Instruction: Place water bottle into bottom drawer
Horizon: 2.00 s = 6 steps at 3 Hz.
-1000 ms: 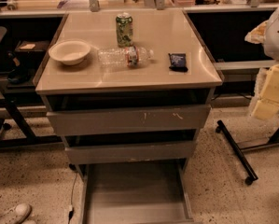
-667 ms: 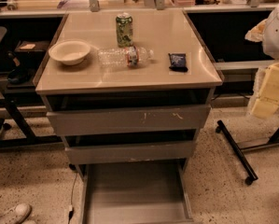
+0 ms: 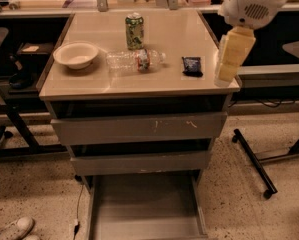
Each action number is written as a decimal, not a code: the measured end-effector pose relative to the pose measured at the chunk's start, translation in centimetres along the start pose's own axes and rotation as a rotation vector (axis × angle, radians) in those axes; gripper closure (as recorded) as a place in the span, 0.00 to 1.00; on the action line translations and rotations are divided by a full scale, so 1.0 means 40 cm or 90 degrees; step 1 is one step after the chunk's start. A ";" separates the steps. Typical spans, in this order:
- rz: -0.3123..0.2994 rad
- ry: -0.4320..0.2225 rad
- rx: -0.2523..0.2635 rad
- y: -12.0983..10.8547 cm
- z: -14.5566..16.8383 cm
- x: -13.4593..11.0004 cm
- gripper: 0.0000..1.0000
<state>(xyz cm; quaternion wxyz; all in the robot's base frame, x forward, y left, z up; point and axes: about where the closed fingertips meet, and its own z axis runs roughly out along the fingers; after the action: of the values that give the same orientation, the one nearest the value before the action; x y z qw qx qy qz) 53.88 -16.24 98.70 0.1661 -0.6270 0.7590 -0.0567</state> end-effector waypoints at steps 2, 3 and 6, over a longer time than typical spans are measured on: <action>-0.046 -0.021 -0.008 -0.085 0.064 -0.139 0.00; -0.061 -0.025 0.008 -0.106 0.088 -0.167 0.00; -0.111 -0.058 -0.026 -0.223 0.256 -0.338 0.00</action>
Offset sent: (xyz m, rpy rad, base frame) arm 0.0383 0.0375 -0.0055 -0.0009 0.0122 0.0624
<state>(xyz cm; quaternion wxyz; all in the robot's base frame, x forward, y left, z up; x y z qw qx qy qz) 67.67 -3.73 94.18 0.1818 -0.6957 0.6945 -0.0266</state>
